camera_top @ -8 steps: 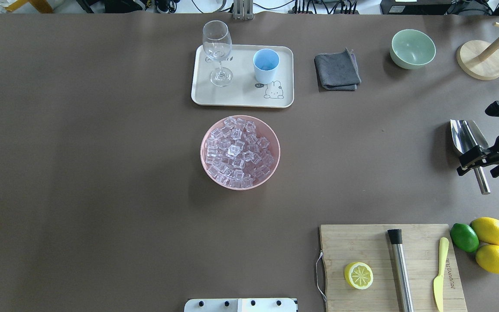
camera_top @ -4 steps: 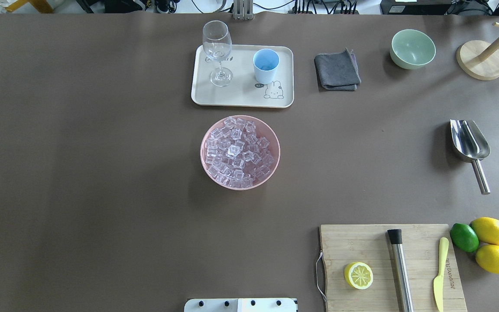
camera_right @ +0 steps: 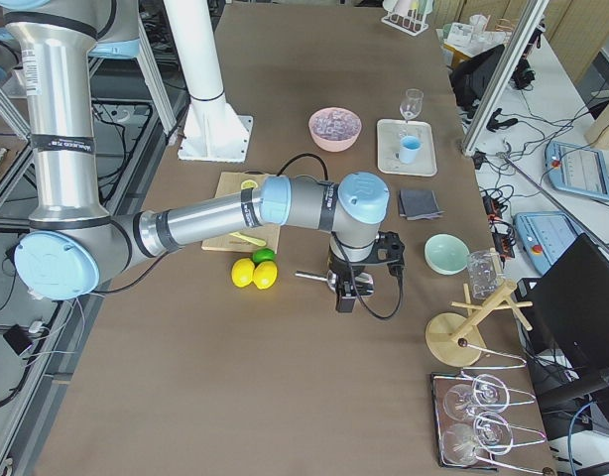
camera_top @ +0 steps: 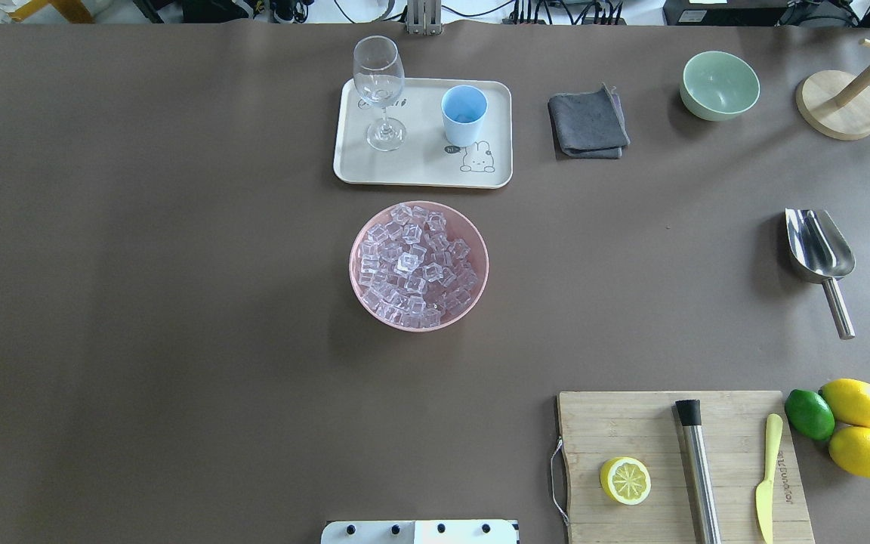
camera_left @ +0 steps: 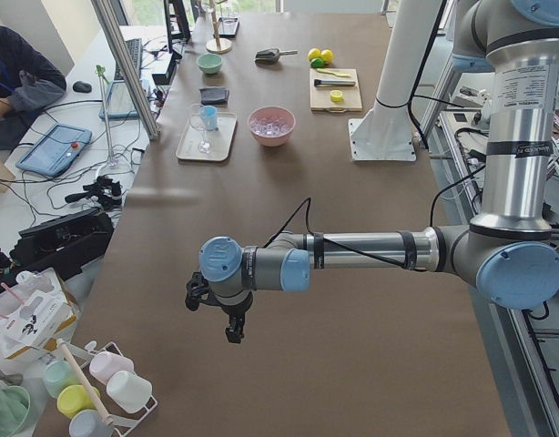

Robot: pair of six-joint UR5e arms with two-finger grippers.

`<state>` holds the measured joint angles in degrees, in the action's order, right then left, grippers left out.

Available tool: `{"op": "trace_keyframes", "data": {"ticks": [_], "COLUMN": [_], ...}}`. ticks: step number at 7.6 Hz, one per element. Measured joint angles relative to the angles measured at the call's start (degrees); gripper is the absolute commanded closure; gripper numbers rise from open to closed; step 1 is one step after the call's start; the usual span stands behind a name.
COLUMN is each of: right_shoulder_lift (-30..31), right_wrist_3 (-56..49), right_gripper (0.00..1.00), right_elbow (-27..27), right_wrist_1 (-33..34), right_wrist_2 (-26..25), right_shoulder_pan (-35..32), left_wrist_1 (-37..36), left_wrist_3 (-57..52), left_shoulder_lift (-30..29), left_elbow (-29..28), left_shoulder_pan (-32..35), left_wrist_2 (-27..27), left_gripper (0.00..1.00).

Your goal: Put ice in cup with scoop

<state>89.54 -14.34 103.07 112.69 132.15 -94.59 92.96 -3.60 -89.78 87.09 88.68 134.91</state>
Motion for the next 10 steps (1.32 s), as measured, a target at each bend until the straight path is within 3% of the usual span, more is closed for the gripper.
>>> {"op": "trace_keyframes", "data": {"ticks": [3,10], "right_shoulder_lift": [0.7,1.2], "right_wrist_3": [-1.2,-0.9], "right_gripper": [0.0,0.0], "right_elbow": [-5.2,-7.2], "right_wrist_1": [-4.1,-5.6], "right_wrist_2": [1.9,2.2], "right_shoulder_pan": [-0.7,-0.8], "left_wrist_1": [0.0,0.0], "left_wrist_3": [0.0,0.0], "left_shoulder_lift": [0.0,0.0], "left_elbow": [0.1,0.2], "left_shoulder_pan": [0.0,0.1], "left_wrist_2": [0.0,0.0], "left_gripper": [0.02,0.02]}}
